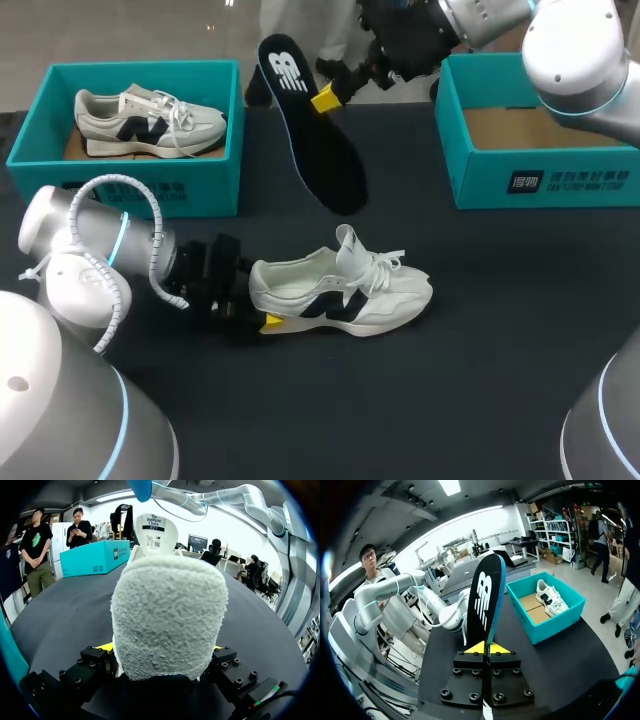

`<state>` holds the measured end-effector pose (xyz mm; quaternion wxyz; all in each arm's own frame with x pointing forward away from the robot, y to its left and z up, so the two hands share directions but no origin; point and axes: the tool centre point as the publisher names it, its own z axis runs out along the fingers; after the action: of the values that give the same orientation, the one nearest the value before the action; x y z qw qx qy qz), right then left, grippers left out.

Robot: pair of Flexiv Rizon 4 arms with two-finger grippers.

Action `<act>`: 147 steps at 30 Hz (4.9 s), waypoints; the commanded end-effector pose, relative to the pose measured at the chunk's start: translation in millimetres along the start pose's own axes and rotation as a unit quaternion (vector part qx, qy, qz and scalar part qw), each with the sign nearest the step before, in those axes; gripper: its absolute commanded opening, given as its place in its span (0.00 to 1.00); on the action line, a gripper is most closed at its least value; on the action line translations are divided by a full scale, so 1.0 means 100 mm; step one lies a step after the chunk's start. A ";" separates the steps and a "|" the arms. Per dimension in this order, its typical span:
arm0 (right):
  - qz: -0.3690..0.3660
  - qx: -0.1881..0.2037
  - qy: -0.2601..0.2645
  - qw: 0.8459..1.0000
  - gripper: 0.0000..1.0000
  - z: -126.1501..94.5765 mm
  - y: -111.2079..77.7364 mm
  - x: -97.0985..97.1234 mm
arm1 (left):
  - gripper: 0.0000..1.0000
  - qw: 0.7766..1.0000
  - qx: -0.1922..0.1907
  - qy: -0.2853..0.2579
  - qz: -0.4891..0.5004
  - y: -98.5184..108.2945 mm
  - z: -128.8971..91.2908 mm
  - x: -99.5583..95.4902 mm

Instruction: Take the shoe out of the shoebox, open the shoe tongue, remove and reinsert the insole, then place the shoe into the shoebox

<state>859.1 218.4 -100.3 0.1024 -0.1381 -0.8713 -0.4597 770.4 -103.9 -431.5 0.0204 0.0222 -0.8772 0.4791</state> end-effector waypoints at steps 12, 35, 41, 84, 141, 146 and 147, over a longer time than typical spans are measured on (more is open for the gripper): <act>0.032 -0.034 -0.020 0.999 0.00 -0.20 -0.01 0.29 | 0.00 1.000 -0.002 -0.001 0.000 0.05 0.08 -0.01; 0.051 -0.039 -0.020 0.998 0.00 -0.24 -0.03 0.35 | 0.00 1.000 -0.002 -0.001 0.000 0.05 0.08 -0.01; 0.089 -0.070 -0.020 0.993 0.00 -0.36 -0.07 0.59 | 0.00 1.000 -0.002 -0.001 0.000 0.05 0.08 -0.01; 0.168 -0.106 -0.068 0.978 0.00 -0.85 -0.30 1.22 | 0.00 1.000 -0.002 -0.001 0.000 0.05 0.08 -0.01; 0.188 -0.106 -0.084 0.973 0.00 -1.01 -0.59 1.38 | 0.00 1.000 -0.002 -0.001 0.000 0.05 0.08 -0.01; 0.188 -0.106 -0.084 0.973 0.00 -1.01 -0.59 1.38 | 0.00 1.000 -0.002 -0.001 0.000 0.05 0.08 -0.01; 0.188 -0.106 -0.084 0.973 0.00 -1.01 -0.59 1.38 | 0.00 1.000 -0.002 -0.001 0.000 0.05 0.08 -0.01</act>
<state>713.2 120.9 -47.0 0.0978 -0.3469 -0.7811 -0.5099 770.4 -103.9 -431.7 0.0204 0.0222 -0.8773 0.4790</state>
